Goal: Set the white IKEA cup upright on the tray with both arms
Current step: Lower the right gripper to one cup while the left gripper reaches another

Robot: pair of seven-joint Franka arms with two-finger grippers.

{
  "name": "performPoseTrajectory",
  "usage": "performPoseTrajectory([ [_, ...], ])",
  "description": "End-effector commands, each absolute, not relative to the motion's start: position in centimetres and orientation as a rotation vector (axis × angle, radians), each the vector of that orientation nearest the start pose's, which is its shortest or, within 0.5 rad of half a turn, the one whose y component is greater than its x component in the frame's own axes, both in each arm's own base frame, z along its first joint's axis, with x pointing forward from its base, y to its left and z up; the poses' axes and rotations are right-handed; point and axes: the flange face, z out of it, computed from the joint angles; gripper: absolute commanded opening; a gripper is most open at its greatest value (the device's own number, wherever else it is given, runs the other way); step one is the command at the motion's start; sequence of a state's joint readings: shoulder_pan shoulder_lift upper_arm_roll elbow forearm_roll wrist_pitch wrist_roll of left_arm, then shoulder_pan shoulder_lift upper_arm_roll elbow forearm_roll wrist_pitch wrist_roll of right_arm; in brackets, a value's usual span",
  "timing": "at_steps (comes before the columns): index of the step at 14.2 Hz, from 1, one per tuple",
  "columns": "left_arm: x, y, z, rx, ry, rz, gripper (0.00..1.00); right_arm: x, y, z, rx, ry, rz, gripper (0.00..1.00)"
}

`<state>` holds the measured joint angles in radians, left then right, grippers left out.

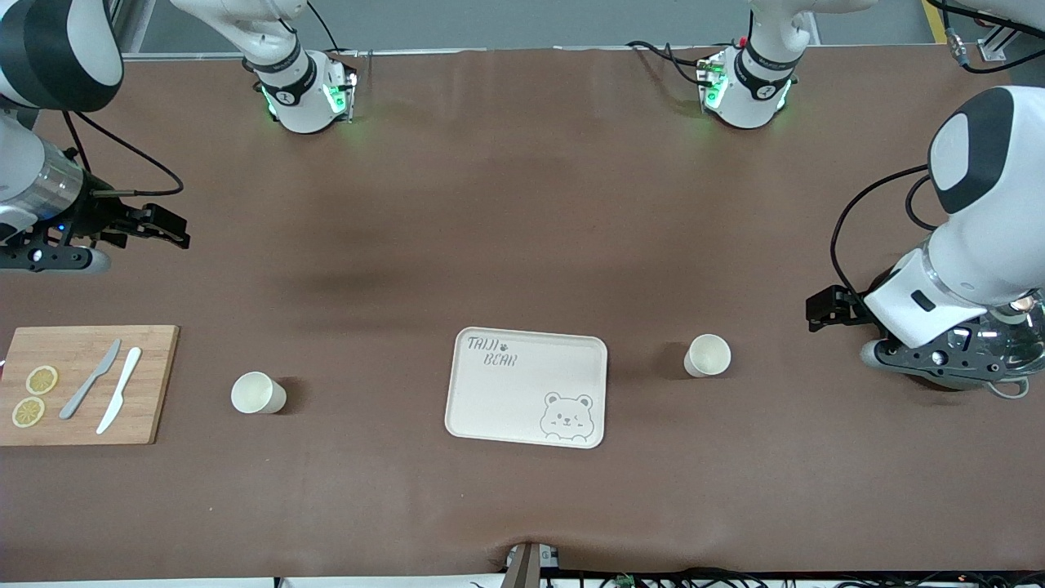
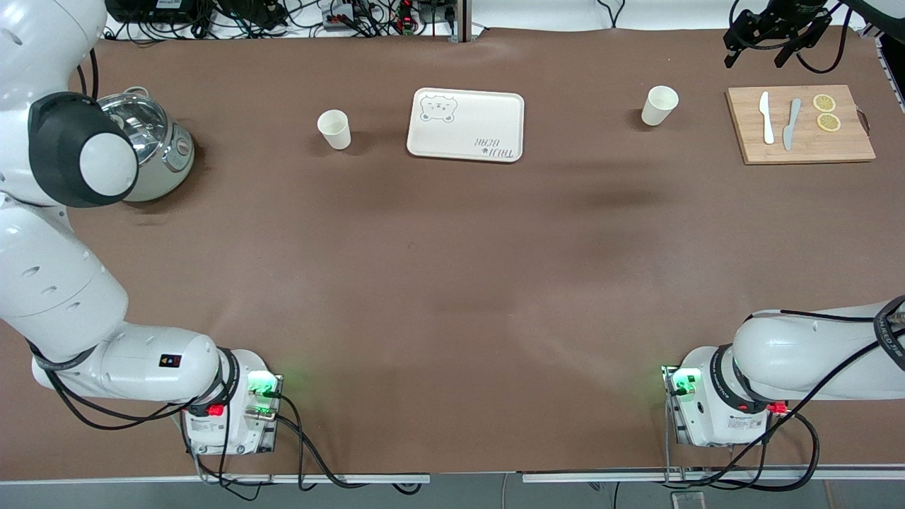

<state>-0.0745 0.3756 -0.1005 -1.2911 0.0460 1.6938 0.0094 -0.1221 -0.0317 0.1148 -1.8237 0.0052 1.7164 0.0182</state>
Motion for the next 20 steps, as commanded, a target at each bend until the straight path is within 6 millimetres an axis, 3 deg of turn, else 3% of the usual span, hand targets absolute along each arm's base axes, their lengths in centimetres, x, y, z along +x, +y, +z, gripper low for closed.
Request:
performPoseTrajectory([
  [1,66.9,-9.6,54.0,-3.104,0.291,-0.068,1.00,53.8,0.0,53.8,-3.129,0.066,0.104,1.00],
  [3,67.0,-9.6,53.7,-3.107,0.302,-0.067,1.00,53.8,0.0,53.8,-3.129,0.066,0.104,1.00],
  [4,67.5,-9.8,52.6,-3.129,0.308,-0.070,1.00,53.8,0.0,53.8,-3.129,0.066,0.104,1.00],
  [7,66.9,-10.4,46.2,-3.181,0.290,-0.039,1.00,54.2,-0.1,53.7,-3.128,0.068,0.085,1.00],
  [9,65.8,-10.5,42.6,-3.180,0.287,-0.063,1.00,56.1,-0.1,53.6,-3.125,0.063,0.027,1.00],
  [11,64.8,-11.1,39.0,-3.178,0.290,-0.033,1.00,59.2,-0.1,51.4,-3.112,0.058,0.038,1.00],
  [14,63.8,-11.2,35.6,-3.180,0.283,-0.053,1.00,64.1,1.4,46.4,-3.093,0.017,0.042,1.00],
  [18,62.5,-11.1,32.2,-3.184,0.249,-0.079,1.00,67.0,1.7,40.0,-3.095,-0.003,-0.020,1.00],
  [20,62.1,-11.2,30.9,-3.186,0.250,-0.115,1.00,67.4,0.8,38.7,-3.095,0.002,-0.005,1.00],
])
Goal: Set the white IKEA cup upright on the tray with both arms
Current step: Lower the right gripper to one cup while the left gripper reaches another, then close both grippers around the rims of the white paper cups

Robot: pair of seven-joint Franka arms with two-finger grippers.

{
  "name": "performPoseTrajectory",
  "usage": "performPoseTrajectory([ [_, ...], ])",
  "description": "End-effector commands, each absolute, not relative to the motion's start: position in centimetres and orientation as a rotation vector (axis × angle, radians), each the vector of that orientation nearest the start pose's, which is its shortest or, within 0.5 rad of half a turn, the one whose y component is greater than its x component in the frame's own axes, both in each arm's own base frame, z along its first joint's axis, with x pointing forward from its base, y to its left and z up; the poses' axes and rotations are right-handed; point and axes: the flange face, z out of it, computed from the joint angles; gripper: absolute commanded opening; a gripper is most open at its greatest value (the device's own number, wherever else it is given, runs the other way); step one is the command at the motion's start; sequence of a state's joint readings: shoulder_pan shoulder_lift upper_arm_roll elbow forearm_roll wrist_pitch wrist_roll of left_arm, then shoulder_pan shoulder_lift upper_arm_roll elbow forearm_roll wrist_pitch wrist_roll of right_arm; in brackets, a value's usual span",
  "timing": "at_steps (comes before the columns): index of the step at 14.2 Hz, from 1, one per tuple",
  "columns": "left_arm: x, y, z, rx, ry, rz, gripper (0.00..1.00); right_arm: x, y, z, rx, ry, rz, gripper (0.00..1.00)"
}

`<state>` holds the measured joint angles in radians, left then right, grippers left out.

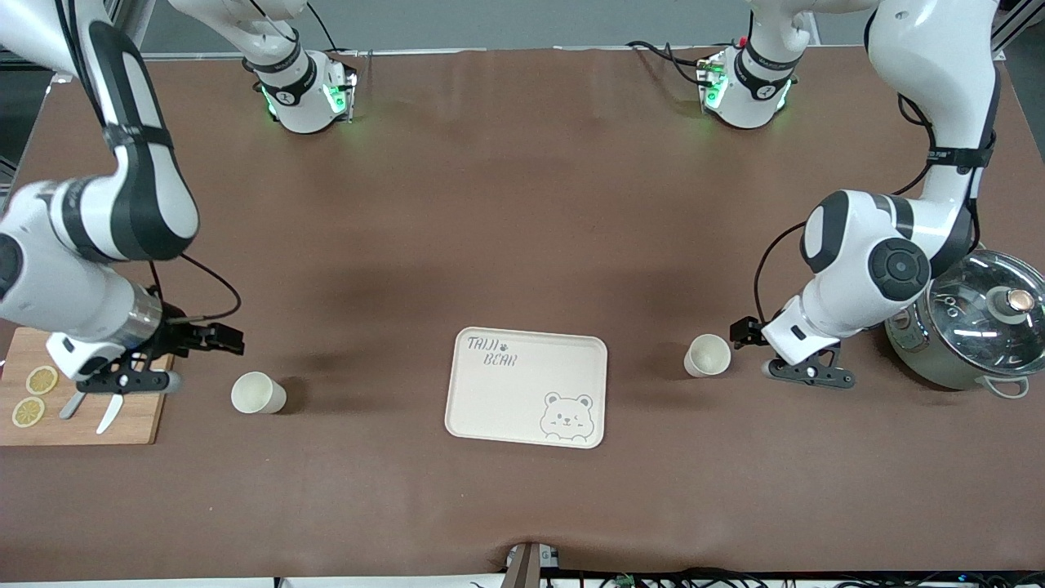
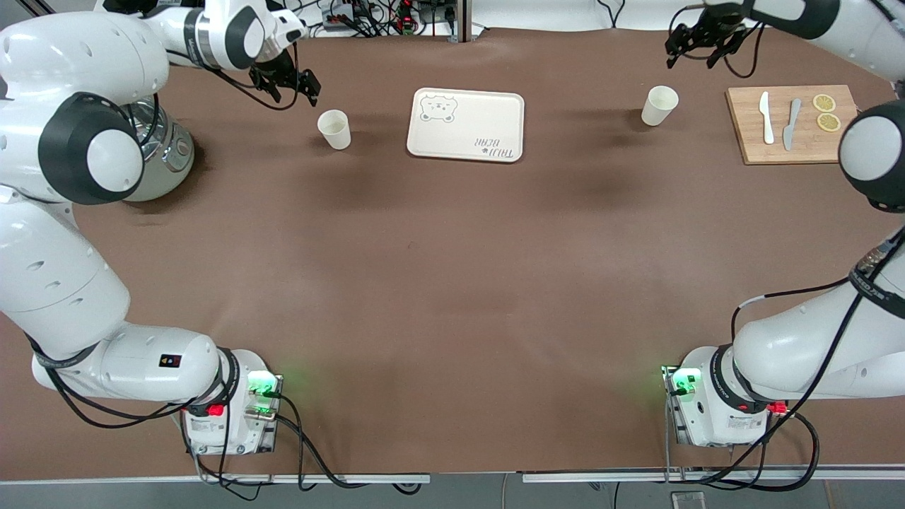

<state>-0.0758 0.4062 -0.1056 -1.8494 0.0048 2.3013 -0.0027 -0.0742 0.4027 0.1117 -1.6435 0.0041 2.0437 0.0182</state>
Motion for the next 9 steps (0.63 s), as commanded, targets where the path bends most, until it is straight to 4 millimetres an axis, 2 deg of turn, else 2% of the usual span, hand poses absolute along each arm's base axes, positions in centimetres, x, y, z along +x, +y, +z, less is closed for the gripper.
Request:
performPoseTrajectory([
  [1,62.1,-11.8,30.0,-3.187,0.261,-0.129,1.00,67.6,0.1,38.2,-3.095,-0.005,0.004,1.00],
  [2,62.0,-13.1,28.9,-3.190,0.269,-0.130,1.00,67.9,-1.0,37.3,-3.093,-0.037,0.016,1.00],
  [4,62.0,-15.0,27.1,-3.195,0.228,-0.171,1.00,68.7,-3.0,34.4,-3.084,-0.060,0.059,1.00],
  [6,62.0,-16.3,25.7,-3.200,0.225,-0.193,1.00,69.6,-3.4,32.8,-3.081,-0.055,0.061,1.00],
  [9,62.2,-16.1,25.2,-3.200,0.221,-0.196,1.00,70.1,-2.9,31.6,-3.081,-0.056,0.028,1.00],
])
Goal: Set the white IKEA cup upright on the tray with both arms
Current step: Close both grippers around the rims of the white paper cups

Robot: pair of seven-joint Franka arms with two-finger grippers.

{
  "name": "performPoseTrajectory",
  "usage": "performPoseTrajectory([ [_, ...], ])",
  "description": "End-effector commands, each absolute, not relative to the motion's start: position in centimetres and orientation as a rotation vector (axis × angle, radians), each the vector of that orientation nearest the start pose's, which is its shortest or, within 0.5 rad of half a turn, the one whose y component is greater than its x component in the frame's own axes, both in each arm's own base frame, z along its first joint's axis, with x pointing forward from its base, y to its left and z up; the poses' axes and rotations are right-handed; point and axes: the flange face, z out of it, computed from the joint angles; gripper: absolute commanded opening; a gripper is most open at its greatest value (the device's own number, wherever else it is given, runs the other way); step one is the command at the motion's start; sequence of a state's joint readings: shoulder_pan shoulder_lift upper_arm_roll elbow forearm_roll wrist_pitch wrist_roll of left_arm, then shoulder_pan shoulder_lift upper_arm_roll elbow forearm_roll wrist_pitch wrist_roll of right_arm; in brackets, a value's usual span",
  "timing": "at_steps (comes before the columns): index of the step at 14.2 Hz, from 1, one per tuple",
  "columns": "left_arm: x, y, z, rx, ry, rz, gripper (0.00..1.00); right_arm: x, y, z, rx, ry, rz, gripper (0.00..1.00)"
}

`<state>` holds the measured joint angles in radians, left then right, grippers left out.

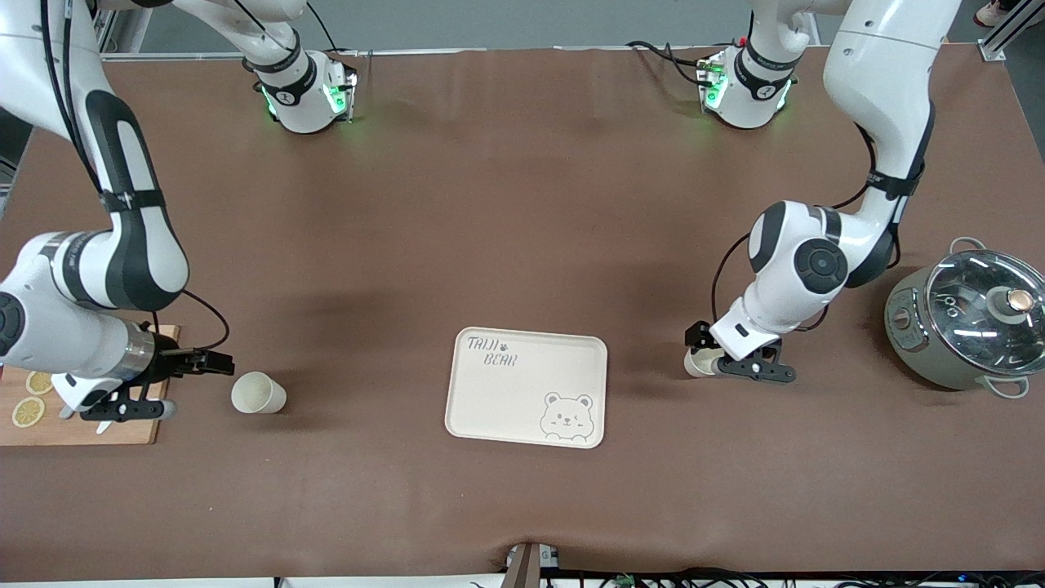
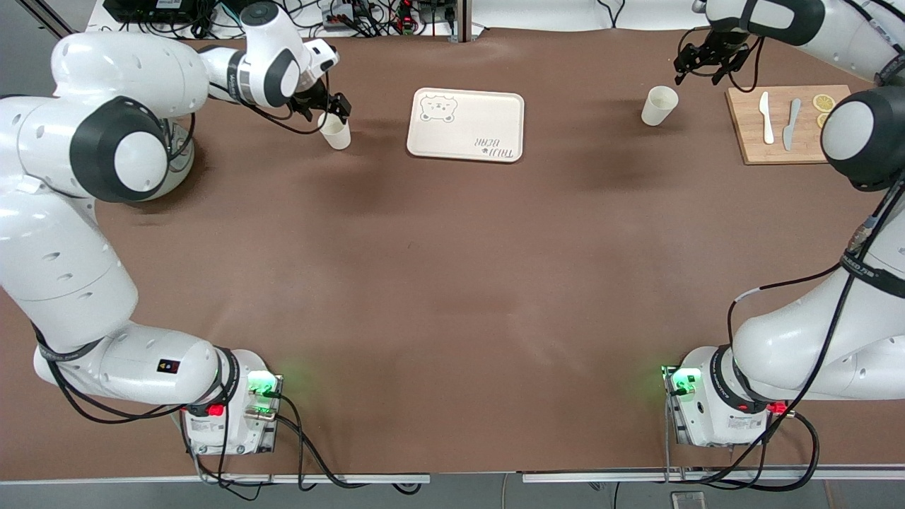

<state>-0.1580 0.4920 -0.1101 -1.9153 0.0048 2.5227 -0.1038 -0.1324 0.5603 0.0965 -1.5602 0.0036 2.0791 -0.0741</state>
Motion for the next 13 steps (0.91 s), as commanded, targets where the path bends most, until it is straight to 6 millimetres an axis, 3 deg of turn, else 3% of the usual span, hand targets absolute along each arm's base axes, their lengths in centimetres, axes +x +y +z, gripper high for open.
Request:
performPoseTrajectory([
  [1,62.4,-15.8,25.3,-3.200,0.218,-0.201,1.00,70.2,-2.9,31.0,-3.080,-0.055,0.028,1.00],
  [8,62.6,-15.1,25.0,-3.198,0.218,-0.198,1.00,71.6,-3.6,29.0,-3.077,-0.047,-0.002,1.00],
  [13,62.9,-13.8,23.5,-3.182,0.220,-0.209,1.00,71.9,-3.8,27.0,-3.078,-0.045,-0.025,1.00],
])
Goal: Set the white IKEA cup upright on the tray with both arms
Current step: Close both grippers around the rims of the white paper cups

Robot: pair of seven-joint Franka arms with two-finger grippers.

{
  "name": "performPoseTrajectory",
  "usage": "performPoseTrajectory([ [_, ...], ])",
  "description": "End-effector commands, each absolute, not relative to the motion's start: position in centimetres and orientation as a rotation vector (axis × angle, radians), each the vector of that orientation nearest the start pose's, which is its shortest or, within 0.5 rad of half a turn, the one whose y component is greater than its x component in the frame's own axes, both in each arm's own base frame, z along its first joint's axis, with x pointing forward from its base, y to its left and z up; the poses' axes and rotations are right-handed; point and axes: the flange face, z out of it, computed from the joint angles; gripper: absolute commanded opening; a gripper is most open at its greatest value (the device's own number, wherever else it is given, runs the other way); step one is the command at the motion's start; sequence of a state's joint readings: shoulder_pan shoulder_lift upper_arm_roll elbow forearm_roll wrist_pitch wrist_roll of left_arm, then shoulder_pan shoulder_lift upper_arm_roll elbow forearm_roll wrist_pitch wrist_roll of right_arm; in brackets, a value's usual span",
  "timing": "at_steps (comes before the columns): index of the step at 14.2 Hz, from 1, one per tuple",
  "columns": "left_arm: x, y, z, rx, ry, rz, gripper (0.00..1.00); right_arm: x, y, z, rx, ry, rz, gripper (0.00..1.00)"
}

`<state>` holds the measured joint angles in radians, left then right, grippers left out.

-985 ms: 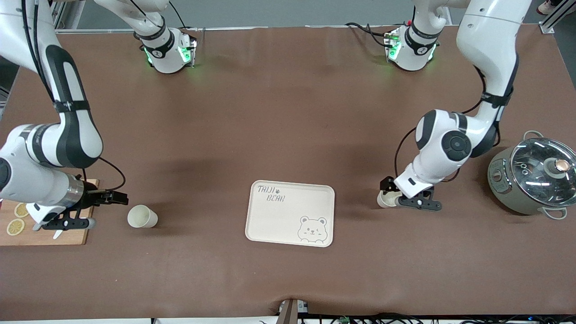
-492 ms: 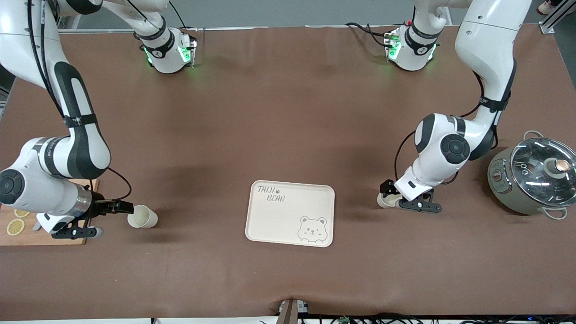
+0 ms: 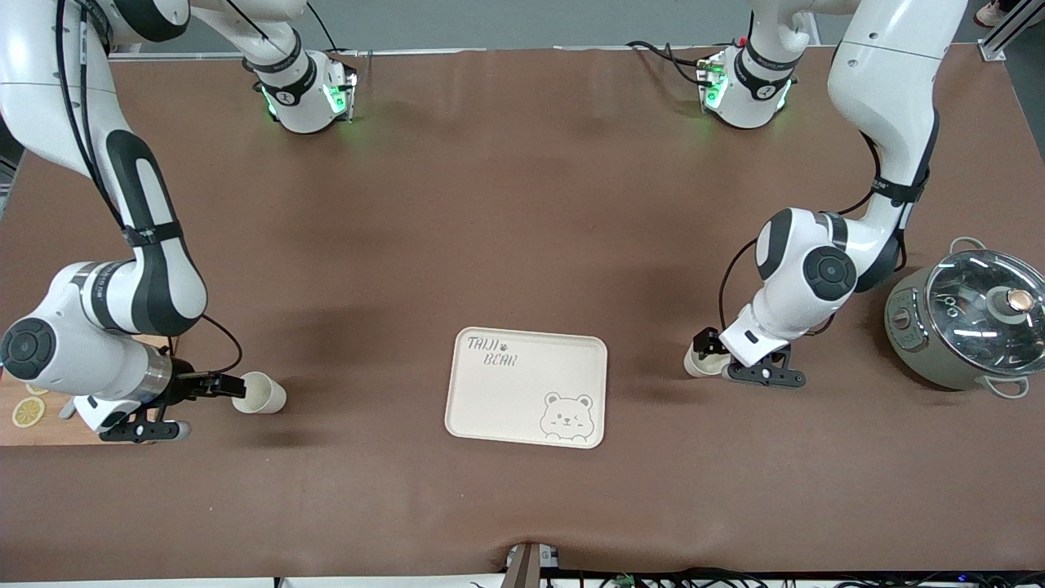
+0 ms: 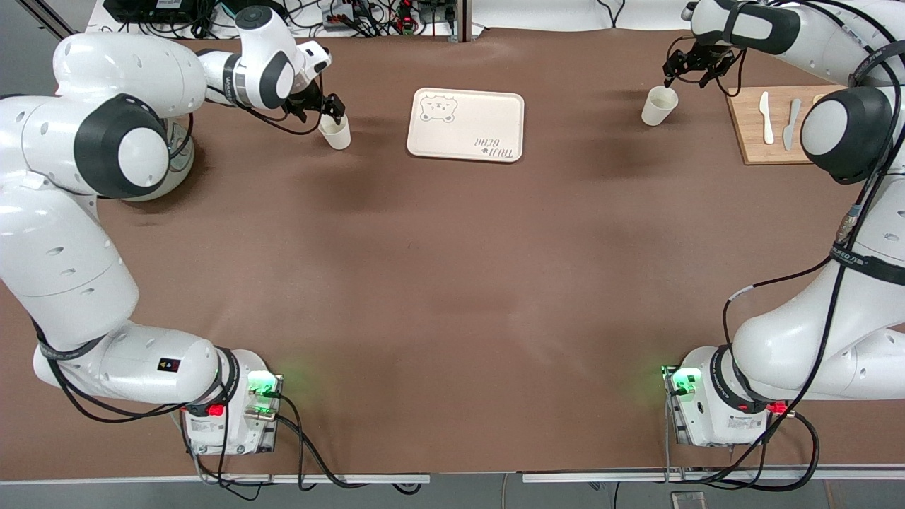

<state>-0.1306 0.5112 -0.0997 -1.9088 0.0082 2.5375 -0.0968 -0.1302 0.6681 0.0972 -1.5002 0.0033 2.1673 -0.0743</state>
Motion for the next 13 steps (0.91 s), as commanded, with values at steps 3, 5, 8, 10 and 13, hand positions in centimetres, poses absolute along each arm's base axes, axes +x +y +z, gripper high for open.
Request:
performPoseTrajectory([
  [3,62.9,-14.0,22.8,-3.184,0.224,-0.224,1.00,72.1,-4.3,26.1,-3.076,-0.032,-0.081,1.00],
  [5,63.0,-14.3,22.9,-3.186,0.218,-0.225,1.00,71.8,-4.3,25.5,-3.076,-0.046,-0.065,1.00],
  [8,62.9,-14.4,22.3,-3.188,0.208,-0.213,1.00,71.5,-4.9,24.5,-3.074,-0.103,-0.065,1.00],
  [10,62.8,-14.4,21.6,-3.188,0.208,-0.196,1.00,71.1,-5.0,23.6,-3.074,-0.112,-0.068,1.00],
  [13,62.8,-14.5,20.9,-3.211,0.098,-0.172,0.00,70.3,-4.5,21.9,-3.073,-0.117,-0.084,1.00],
])
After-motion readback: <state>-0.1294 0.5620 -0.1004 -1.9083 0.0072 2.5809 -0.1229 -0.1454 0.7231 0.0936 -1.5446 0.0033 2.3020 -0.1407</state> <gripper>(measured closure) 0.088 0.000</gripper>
